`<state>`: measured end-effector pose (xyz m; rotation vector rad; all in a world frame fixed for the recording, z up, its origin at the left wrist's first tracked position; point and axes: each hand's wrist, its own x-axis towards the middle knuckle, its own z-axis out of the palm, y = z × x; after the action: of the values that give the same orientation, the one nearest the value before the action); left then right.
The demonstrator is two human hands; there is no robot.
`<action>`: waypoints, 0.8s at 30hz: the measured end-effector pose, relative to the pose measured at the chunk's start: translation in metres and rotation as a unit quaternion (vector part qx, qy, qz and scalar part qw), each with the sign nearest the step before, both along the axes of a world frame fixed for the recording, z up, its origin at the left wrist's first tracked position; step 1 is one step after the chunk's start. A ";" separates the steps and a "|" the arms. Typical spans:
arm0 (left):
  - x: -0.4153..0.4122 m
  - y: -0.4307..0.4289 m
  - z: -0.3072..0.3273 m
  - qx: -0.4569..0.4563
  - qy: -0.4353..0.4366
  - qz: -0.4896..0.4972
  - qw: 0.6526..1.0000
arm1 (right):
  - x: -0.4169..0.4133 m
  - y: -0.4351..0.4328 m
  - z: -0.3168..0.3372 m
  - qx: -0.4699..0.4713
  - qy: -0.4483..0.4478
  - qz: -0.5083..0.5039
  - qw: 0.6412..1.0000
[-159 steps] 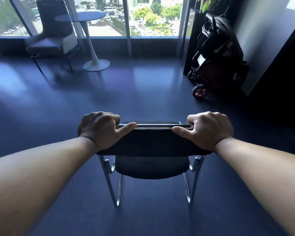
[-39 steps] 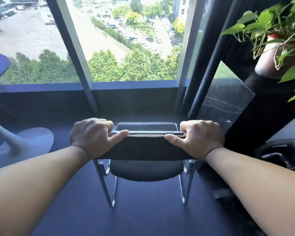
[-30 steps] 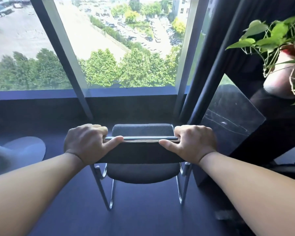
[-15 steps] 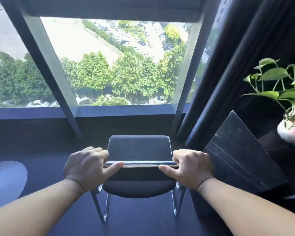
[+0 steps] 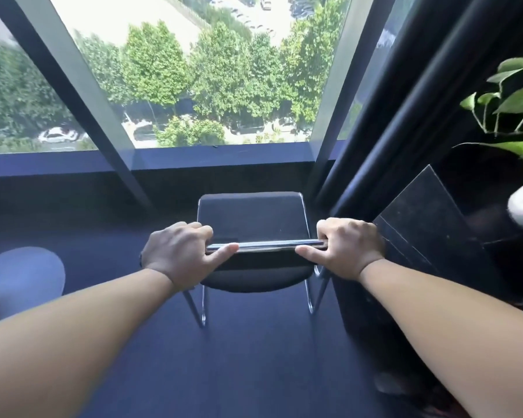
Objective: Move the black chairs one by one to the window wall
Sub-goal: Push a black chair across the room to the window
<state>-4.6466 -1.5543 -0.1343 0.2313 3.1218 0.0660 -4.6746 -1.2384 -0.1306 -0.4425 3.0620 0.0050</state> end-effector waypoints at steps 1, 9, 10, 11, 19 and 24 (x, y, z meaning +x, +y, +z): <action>-0.001 0.000 0.002 -0.005 -0.009 0.002 1.000 | -0.001 0.000 0.002 -0.002 -0.005 -0.001 1.000; -0.009 -0.002 0.013 0.039 -0.133 0.024 0.990 | -0.006 0.002 0.004 -0.011 -0.056 -0.002 0.998; -0.011 -0.002 0.015 0.048 -0.162 0.029 0.985 | -0.006 0.002 0.006 -0.011 -0.068 -0.003 0.998; -0.013 -0.001 0.018 0.054 -0.193 0.035 0.979 | -0.006 0.003 0.009 -0.009 -0.081 -0.001 0.997; -0.025 -0.005 0.038 0.120 -0.391 0.072 0.909 | 0.001 0.006 0.018 -0.055 -0.141 0.014 0.988; -0.013 0.005 0.048 0.134 -0.419 0.111 0.891 | -0.008 0.012 0.021 -0.081 -0.164 0.028 0.983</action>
<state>-4.6600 -1.5492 -0.0867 -0.1332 2.2458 0.4643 -4.6823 -1.2261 -0.1097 -0.4841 2.7347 -0.2866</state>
